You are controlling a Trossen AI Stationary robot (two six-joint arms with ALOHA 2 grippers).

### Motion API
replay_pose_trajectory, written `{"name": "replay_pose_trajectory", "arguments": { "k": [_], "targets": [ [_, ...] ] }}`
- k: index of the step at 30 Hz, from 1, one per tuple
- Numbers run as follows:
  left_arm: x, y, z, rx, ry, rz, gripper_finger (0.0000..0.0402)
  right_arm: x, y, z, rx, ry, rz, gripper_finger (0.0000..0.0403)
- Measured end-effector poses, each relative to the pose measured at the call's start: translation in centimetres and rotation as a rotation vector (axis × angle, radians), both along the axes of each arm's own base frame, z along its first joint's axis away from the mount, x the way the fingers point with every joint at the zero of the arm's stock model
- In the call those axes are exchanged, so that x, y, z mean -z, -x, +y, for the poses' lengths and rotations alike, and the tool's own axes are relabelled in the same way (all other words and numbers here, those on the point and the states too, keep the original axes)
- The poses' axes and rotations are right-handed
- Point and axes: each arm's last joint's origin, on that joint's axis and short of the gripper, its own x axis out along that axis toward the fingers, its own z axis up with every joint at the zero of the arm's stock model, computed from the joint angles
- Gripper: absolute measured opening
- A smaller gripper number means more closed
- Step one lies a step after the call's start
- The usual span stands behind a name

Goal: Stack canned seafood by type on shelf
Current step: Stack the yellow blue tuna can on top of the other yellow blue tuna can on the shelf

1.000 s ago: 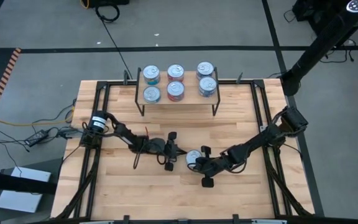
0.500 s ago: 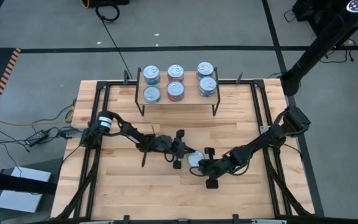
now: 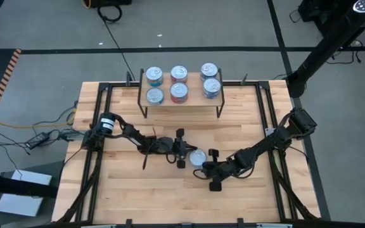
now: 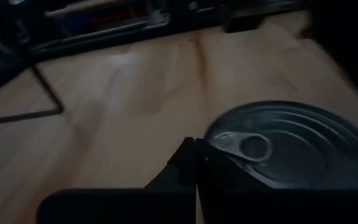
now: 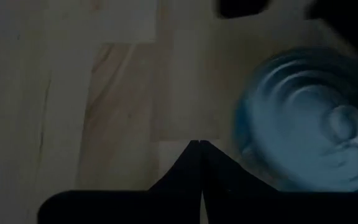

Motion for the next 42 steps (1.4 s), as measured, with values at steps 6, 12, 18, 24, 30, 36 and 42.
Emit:
{"name": "replay_pose_trajectory", "arguments": {
  "k": [6,12,18,24,30,36,42],
  "targets": [
    [0.1,0.0,0.4,-0.026,0.009,0.002,0.0001,0.1,0.0,-0.2,-0.021,0.004,0.017,0.0009],
    [-0.2,0.0,0.1,-0.01,-0.019,-0.029,0.0001,0.1,-0.1,-0.5,-0.012,0.01,0.018,0.0009],
    [-0.2,0.2,0.3,-0.034,-0.03,-0.039,0.0001,0.2,0.1,-0.5,-0.014,0.022,0.042,0.0009],
    [-0.2,0.9,0.8,-0.07,-0.001,-0.098,0.0001,0.4,0.3,-0.8,-0.01,0.037,0.073,0.0009],
    [-0.2,1.7,1.7,-0.087,0.04,-0.14,0.0002,0.5,0.1,-1.4,-0.003,0.053,0.086,0.0009],
    [0.6,1.2,2.3,-0.039,0.081,-0.025,0.0002,0.4,-0.3,-2.3,0.004,0.067,0.082,0.0009],
    [0.9,0.6,2.1,0.02,0.043,0.051,0.0002,0.2,-1.1,-3.3,0.011,0.069,0.041,0.0009]
  ]
}}
